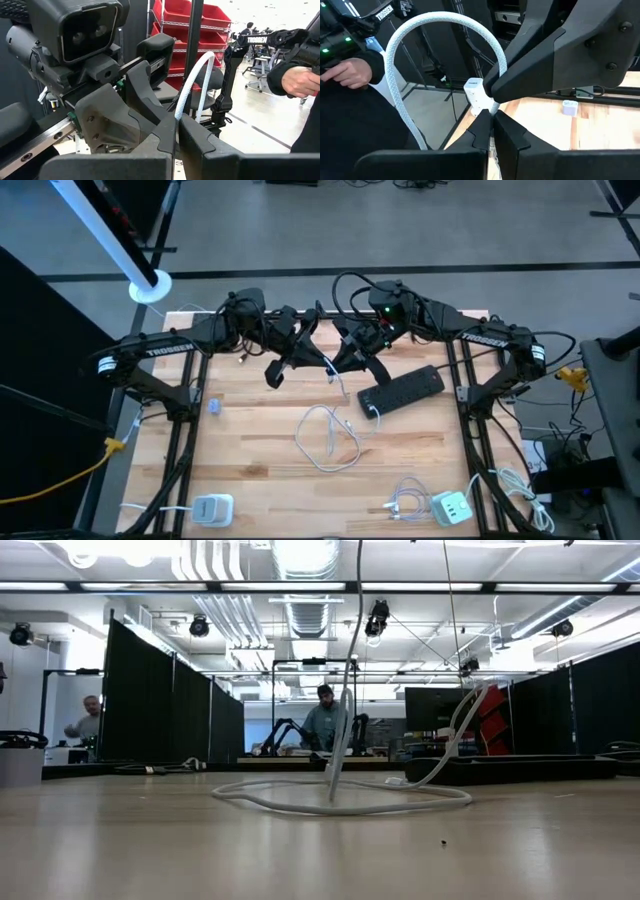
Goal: Plug in charger cables
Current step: Insert the top right white charger cable into the black outlet extension
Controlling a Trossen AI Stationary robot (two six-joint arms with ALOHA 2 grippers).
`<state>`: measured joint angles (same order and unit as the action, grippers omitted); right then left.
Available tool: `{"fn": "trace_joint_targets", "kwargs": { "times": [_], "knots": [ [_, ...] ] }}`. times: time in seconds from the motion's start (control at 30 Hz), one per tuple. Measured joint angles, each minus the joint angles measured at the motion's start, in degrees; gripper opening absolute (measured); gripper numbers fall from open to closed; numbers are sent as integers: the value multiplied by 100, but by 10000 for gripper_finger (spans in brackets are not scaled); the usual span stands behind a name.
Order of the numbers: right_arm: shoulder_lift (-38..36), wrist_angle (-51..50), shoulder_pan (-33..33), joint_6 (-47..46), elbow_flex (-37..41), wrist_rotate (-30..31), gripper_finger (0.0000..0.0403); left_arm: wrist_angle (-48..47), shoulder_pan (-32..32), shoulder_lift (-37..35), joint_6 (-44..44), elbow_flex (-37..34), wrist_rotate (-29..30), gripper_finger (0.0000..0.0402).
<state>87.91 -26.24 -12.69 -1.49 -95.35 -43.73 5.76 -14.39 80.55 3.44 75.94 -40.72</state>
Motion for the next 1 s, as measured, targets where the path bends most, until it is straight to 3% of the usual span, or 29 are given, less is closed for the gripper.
{"fn": "trace_joint_targets", "kwargs": {
  "times": [0.13, 0.33, 0.6, 0.8, 1.0],
  "knots": [
    [-52, -31, 3, 136, 0, 325, 1, -45, -5, -2, 31, 0, 265, 28],
    [-221, -161, 4, 457, 0, 888, 1, -212, -12, -76, 30, 0, 507, 98],
    [-607, -1062, 29, 767, 76, 1491, 0, -1589, -39, -571, -93, 0, 725, 177],
    [-1241, -1065, 46, 633, 933, 1771, 0, -2625, -37, -922, -144, 0, 1507, 185],
    [-2184, -129, 31, 310, 2548, 2200, 0, -3165, -37, -1088, 82, 0, 1887, 163]
  ]
}}
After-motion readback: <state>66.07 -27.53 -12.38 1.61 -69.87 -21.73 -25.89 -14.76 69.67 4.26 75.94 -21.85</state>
